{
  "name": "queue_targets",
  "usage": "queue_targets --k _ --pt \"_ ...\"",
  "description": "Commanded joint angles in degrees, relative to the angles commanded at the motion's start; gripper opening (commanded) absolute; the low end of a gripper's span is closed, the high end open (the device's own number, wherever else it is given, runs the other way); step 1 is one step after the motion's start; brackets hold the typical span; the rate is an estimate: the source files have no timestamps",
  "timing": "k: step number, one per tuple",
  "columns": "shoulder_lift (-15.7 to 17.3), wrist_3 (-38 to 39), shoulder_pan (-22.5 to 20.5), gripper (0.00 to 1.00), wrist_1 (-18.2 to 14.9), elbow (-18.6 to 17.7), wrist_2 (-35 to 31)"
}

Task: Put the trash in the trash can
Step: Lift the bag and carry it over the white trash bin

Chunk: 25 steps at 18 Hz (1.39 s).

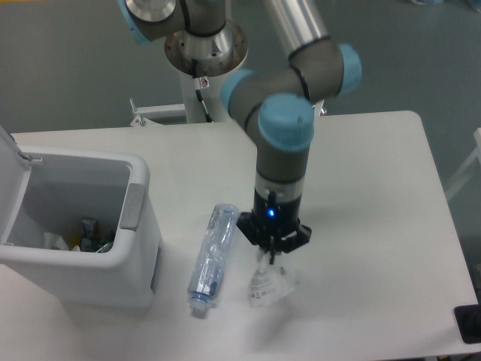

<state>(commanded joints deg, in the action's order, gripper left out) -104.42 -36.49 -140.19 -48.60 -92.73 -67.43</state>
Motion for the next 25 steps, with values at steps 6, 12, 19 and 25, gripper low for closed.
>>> queue_targets --k 6,12,19,25 --pt "6.6 5.1 0.35 0.0 0.18 2.54 11.07" --pt "9.41 8.27 3.68 0.0 0.35 1.77 15.84" --pt "12.31 10.9 11.33 0.05 0.62 -1.49 15.93" --pt "11.17 9.6 13.1 0.61 1.14 -3.77 15.93"
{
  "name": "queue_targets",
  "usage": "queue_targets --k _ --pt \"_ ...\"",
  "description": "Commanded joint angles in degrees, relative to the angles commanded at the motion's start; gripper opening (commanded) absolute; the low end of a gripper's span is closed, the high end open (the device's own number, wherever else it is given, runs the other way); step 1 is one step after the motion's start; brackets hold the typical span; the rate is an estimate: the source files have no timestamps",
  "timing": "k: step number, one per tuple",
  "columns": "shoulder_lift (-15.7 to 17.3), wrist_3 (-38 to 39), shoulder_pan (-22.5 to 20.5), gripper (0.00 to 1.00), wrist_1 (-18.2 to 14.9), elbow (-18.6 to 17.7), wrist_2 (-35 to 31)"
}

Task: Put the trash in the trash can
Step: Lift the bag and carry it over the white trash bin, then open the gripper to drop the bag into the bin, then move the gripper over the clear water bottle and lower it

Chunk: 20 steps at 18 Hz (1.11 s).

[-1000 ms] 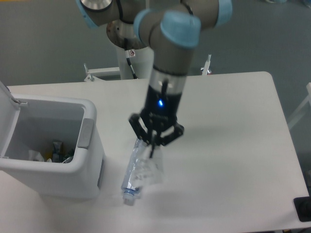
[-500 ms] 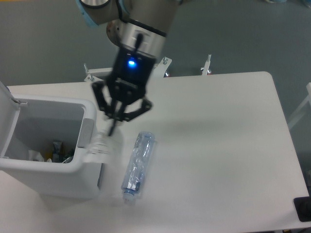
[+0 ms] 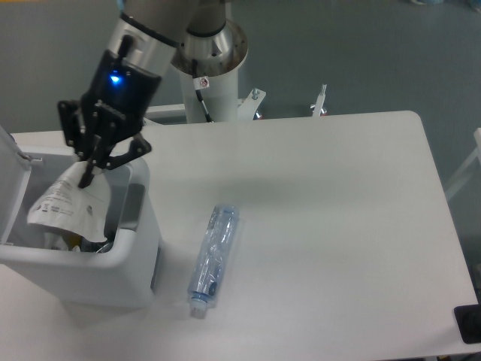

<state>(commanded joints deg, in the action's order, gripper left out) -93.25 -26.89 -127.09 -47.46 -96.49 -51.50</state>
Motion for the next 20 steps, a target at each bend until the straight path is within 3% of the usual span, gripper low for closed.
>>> queue_targets --k 2,5,8,10,12,16,20 --pt "0.17 -1.15 0.26 0.88 0.0 -0.89 0.0" --pt "0.09 -1.06 -0.08 1.0 -0.09 -0.8 -0.09" --pt "0.09 -1.06 -3.5 1.0 0.52 0.6 0.0" --pt "-0.44 -0.71 -6.49 1.0 0.53 3.67 0.0" --pt "-3.5 0.34 -9.3 1.0 0.53 6.57 0.0" --pt "-14.74 4.19 -10.19 1.0 0.35 15.26 -0.7" --pt "-19.86 5.09 -12.22 1.0 -0.26 15.9 -1.14"
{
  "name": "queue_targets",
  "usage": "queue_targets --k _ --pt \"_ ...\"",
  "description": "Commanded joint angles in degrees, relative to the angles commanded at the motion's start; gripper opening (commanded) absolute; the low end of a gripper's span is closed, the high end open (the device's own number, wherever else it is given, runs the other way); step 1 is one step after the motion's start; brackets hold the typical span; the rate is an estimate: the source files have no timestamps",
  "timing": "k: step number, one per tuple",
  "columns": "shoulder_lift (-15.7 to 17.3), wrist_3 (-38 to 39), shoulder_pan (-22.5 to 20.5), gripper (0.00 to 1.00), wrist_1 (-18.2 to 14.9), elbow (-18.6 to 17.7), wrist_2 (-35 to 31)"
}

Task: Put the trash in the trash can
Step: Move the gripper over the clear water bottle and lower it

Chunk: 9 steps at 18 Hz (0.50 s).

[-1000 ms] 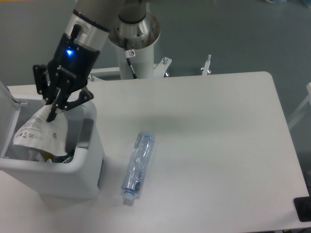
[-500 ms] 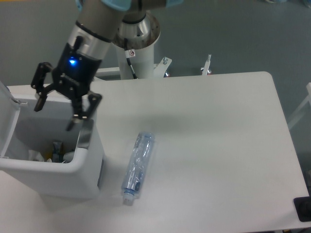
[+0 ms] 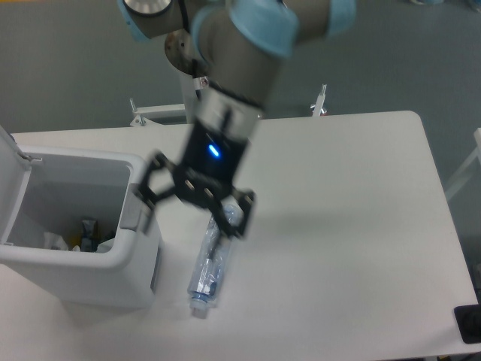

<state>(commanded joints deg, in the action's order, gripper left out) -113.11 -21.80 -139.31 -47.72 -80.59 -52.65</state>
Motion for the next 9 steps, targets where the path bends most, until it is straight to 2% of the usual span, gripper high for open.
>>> queue_targets --k 4,7,9 --pt "-4.39 -0.53 -1.05 1.0 -2.1 -0.36 -0.78" --pt "-7.12 -0.88 -1.23 1.0 -2.99 -0.45 -9.2" --pt "-9.31 -1.05 -0.18 1.0 -4.39 -0.45 -11.42"
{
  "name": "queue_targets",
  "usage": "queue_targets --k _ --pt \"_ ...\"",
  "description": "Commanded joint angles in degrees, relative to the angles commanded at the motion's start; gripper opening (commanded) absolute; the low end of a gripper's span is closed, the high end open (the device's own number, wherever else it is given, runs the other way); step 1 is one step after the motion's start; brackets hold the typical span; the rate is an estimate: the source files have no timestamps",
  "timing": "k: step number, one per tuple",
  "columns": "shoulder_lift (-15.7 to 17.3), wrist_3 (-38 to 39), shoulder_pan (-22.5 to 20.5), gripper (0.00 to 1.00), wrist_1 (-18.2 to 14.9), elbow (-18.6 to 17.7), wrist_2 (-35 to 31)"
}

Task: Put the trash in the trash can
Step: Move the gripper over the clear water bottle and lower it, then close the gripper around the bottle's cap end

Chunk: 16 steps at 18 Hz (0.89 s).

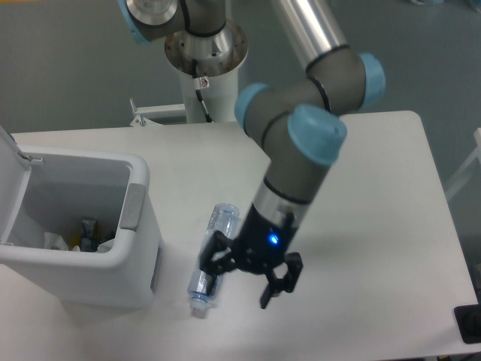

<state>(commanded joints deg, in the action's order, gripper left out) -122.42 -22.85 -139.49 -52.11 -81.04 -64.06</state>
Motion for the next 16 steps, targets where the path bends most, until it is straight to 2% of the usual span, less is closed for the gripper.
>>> queue_targets --k 4,7,12,16 --pt "-2.91 -1.31 1.85 1.0 -5.53 0.7 -4.13" --pt "-4.05 -3.16 3.34 1.0 -9.32 0.7 -4.49" --pt "-5.99 -3.87 5.89 1.0 -10.21 0.79 -5.72" --pt "-6.43 -4.13 6.16 1.0 -10.21 0.35 -5.98"
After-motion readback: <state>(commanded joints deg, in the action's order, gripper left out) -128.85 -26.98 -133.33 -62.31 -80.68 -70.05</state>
